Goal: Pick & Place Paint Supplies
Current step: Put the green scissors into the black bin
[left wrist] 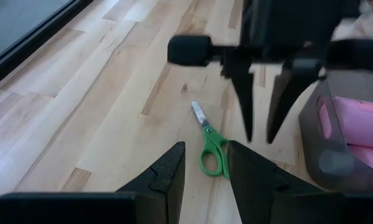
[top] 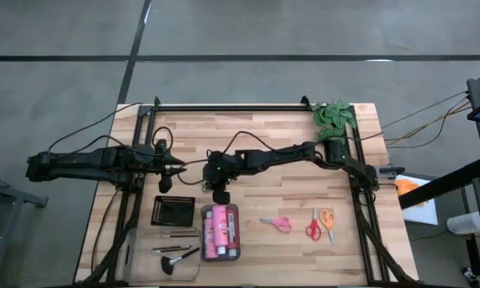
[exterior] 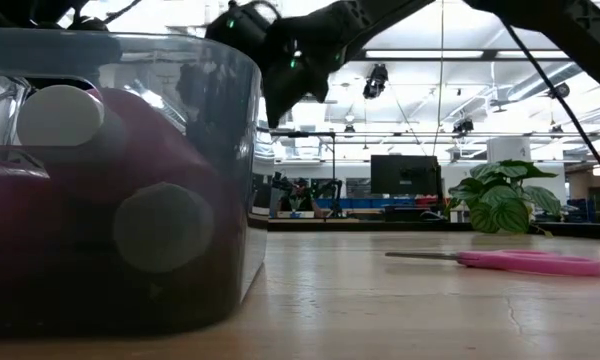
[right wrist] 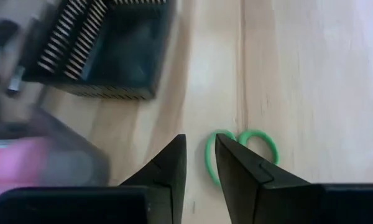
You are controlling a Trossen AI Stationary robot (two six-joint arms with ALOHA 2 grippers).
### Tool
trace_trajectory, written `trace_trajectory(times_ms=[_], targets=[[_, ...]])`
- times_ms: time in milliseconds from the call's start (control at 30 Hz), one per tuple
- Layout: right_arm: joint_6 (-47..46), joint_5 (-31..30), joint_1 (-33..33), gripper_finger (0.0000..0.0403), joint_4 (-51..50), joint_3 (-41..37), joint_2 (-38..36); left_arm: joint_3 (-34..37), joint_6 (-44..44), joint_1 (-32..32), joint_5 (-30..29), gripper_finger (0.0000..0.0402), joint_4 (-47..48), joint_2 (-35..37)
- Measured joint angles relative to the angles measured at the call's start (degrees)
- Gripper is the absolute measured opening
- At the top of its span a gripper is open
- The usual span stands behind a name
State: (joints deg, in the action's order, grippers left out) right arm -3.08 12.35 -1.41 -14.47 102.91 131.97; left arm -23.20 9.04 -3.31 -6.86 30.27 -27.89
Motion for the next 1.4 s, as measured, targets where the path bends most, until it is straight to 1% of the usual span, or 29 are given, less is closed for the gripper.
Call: trace_trajectory(times_ms=[133, 233, 333, 433, 500, 600, 667, 733, 800, 1000, 1167, 1300, 1400], targets=[[1.78, 0.08, -0.03, 0.0086, 0.95, -0.35, -3.85, 0.0, 0.0, 0.0, 0.0, 0.0122, 0.01, -0.01], [2.16, -0.33, -0.4, 0.0086, 4.14, -1.99, -6.93, 0.0, 0.0, 0.0, -0.01, 0.0122, 0.0, -0.01], [1.3, -0.55, -1.19, 0.0086, 7.66, -4.42, -9.87, 0.0, 0.0, 0.02, 0.0, 0.0122, 0.01, -0.01], [1.28, -0.54, -1.84, 0.0086, 12.72, -8.83, -13.73, 0.0, 0.0, 0.0, -0.01, 0.0122, 0.01, -0.01], [1.24, -0.53, -2.08, 0.0086, 17.25, -13.39, -16.67, 0.0, 0.0, 0.0, -0.02, 0.0122, 0.01, -0.01], [-0.07, -0.66, -2.24, 0.0086, 25.37, -22.22, -21.52, 0.0, 0.0, 0.0, -0.01, 0.0122, -0.01, -0.01], [-0.86, -1.44, -2.55, 0.0086, 30.95, -28.53, -25.06, 0.0, 0.0, 0.0, 0.0, 0.0122, 0.04, -0.01], [-1.01, -2.53, -3.02, 0.0086, 34.42, -34.26, -28.72, 0.0, 0.0, 0.0, 0.0, 0.0122, 0.01, -0.01], [-1.01, -3.53, -3.56, 0.0086, 35.26, -39.47, -32.67, 0.0, 0.0, 0.01, 0.0, 0.0122, -0.01, -0.01], [-1.39, -3.92, -4.27, 0.0086, 36.13, -53.75, -45.78, 0.0, 0.0, 0.04, 0.0, 0.0122, 0.01, -0.01], [-1.47, -7.57, -4.31, 0.0086, 36.68, -64.33, -57.43, 0.0, 0.0, 0.04, 0.0, 0.0122, 0.0, -0.01], [-1.44, -7.68, -4.25, 0.0086, 40.44, -71.01, -65.22, 0.0, 0.0, 0.04, 0.0, 0.0122, 0.01, -0.01], [-1.47, -8.09, -4.24, 0.0086, 40.99, -74.08, -69.72, 0.0, 0.0, 0.04, 0.0, 0.0122, 0.01, -0.01]])
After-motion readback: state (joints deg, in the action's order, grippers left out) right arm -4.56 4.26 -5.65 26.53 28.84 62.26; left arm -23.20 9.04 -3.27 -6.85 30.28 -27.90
